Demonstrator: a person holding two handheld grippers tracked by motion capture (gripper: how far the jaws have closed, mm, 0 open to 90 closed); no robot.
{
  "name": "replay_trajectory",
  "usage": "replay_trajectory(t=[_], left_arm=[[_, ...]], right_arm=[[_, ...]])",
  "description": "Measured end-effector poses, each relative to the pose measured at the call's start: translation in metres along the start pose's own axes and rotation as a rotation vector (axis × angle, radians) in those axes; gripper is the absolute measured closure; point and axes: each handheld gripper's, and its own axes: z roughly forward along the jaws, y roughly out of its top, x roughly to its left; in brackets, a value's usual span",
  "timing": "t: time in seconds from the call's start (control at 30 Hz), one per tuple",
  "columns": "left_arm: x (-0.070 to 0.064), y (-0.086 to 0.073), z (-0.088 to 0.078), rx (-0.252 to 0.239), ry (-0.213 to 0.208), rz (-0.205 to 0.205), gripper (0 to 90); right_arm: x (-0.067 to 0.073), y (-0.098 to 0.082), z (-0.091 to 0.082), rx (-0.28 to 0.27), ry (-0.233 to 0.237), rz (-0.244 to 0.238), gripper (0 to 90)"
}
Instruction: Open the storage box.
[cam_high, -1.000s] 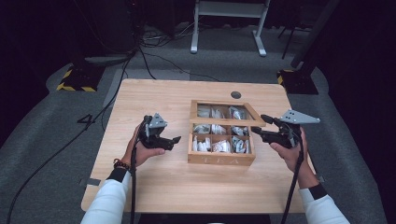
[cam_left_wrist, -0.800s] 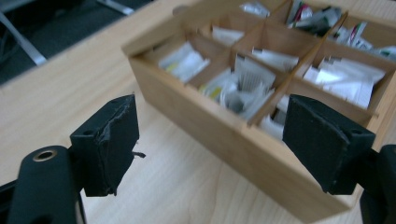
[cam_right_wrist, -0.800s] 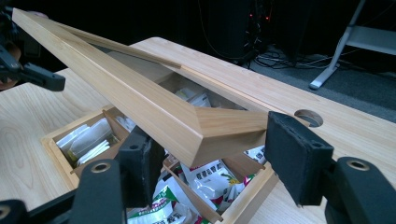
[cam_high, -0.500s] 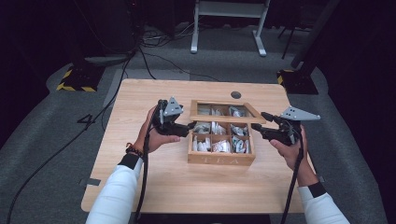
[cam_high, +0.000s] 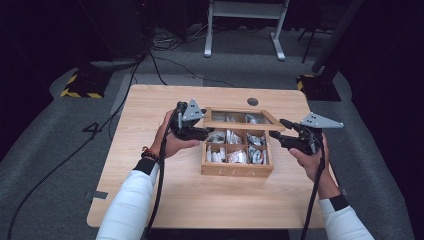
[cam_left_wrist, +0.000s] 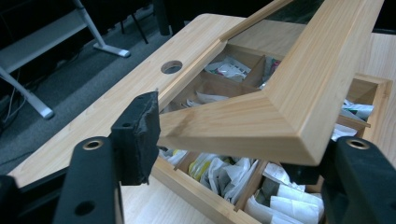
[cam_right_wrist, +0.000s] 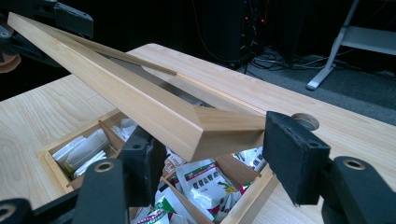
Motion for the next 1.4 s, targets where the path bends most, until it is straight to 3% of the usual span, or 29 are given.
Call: replay_trajectory(t=[0.1, 0.3, 0.6, 0.73, 1.13, 1.4], left_arm=[[0.0, 0.0, 0.003, -0.027, -0.015, 0.001, 44.8], [0.003, 0.002, 0.005, -0.054, 0.0, 0.006, 50.4], [0.009, 0.006, 0.006, -0.074, 0.013, 0.01, 54.9], [0.012, 0.006, 0.006, -0.083, 0.0, 0.001, 55.4], [0.021, 0.01, 0.007, -0.096, -0.024, -0.015, 55.6], [0.031, 0.017, 0.009, -0.116, -0.028, -0.04, 56.0]], right_arm=[[-0.001, 0.0, -0.001, -0.008, -0.006, 0.003, 42.8], [-0.004, -0.004, -0.004, -0.008, -0.003, 0.002, 38.1], [-0.012, -0.028, -0.01, 0.071, -0.034, -0.063, 33.7], [-0.015, -0.042, -0.012, 0.118, -0.056, -0.093, 31.9], [-0.022, -0.081, -0.017, 0.23, -0.056, -0.124, 30.4], [-0.029, -0.108, -0.017, 0.29, -0.049, -0.097, 30.1]])
